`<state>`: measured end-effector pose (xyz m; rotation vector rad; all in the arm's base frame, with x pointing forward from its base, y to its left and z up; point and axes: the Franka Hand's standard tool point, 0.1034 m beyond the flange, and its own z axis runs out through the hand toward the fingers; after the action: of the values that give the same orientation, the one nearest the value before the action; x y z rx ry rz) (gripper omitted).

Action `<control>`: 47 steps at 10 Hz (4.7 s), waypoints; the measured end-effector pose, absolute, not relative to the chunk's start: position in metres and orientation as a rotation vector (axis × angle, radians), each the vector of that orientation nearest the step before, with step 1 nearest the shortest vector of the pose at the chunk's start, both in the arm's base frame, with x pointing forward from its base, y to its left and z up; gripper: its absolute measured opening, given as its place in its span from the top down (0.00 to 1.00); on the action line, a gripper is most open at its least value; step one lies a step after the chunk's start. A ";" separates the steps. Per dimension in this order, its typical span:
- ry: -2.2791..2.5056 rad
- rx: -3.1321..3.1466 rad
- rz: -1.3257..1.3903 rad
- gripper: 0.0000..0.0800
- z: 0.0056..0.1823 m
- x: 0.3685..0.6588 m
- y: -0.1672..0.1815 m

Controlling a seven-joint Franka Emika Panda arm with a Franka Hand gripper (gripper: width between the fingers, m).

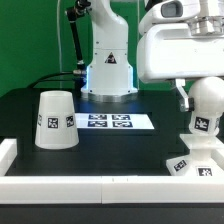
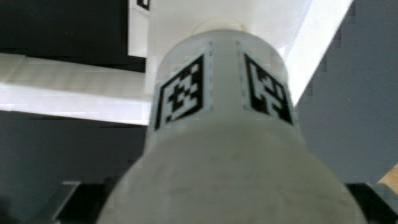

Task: Assemble lamp

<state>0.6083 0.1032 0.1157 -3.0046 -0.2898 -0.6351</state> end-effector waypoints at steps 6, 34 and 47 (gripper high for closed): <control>-0.290 -3.010 -0.601 0.13 0.138 0.608 0.099; -0.280 -3.036 0.067 0.28 0.126 0.605 0.092; 1.578 -2.617 0.138 0.28 0.125 0.599 0.087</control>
Offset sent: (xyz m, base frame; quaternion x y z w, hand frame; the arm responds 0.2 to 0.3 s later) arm -0.0097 -0.0057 0.0181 0.0205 -0.0355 0.0034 0.9992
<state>0.5985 0.0869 0.1249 -2.6175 1.5776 0.1378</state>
